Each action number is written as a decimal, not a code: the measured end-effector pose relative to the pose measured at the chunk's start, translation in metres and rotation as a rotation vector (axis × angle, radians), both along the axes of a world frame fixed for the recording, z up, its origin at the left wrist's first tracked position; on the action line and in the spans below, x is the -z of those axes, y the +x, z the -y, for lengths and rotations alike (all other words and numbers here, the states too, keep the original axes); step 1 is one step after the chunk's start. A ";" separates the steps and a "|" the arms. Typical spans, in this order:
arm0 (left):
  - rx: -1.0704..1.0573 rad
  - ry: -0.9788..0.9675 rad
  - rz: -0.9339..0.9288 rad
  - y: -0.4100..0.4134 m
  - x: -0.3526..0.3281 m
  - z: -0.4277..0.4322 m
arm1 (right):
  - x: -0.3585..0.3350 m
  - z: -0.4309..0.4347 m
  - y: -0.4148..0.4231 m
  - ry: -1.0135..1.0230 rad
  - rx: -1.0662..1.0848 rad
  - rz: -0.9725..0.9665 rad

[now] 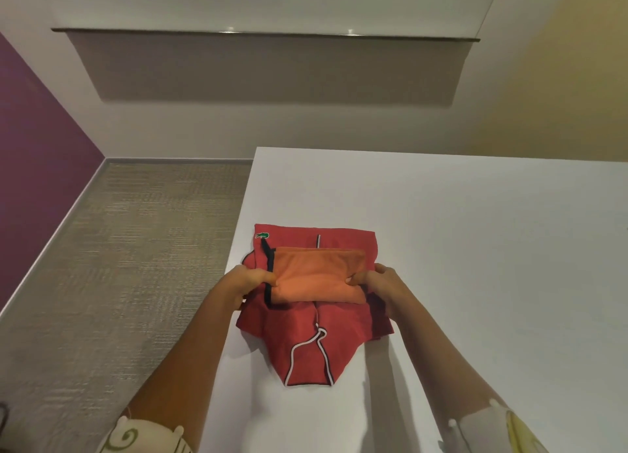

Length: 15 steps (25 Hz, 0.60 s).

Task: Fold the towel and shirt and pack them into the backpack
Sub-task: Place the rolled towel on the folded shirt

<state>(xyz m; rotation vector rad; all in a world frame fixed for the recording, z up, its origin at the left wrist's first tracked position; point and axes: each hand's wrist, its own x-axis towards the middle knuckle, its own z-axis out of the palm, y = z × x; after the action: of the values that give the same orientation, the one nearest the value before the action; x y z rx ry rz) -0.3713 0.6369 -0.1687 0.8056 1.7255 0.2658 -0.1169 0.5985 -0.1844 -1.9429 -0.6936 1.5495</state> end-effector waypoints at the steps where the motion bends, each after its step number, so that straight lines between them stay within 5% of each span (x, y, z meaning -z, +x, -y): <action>1: -0.004 -0.009 -0.007 -0.007 -0.002 0.006 | 0.000 0.004 -0.007 -0.008 -0.007 0.002; 6: -0.026 -0.052 -0.020 -0.028 -0.001 0.030 | 0.008 0.027 -0.029 -0.046 0.010 0.046; 11: -0.121 0.053 -0.048 -0.030 0.011 0.042 | 0.008 0.047 -0.037 -0.009 -0.086 0.332; 15: 0.024 0.137 -0.502 -0.015 -0.003 0.058 | -0.011 0.060 -0.042 0.033 -0.298 0.724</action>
<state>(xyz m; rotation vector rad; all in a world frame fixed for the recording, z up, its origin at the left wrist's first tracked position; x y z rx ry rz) -0.3858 0.5790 -0.1655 1.0561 2.1804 0.1742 -0.1589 0.5388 -0.1730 -2.4652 -1.3381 0.9329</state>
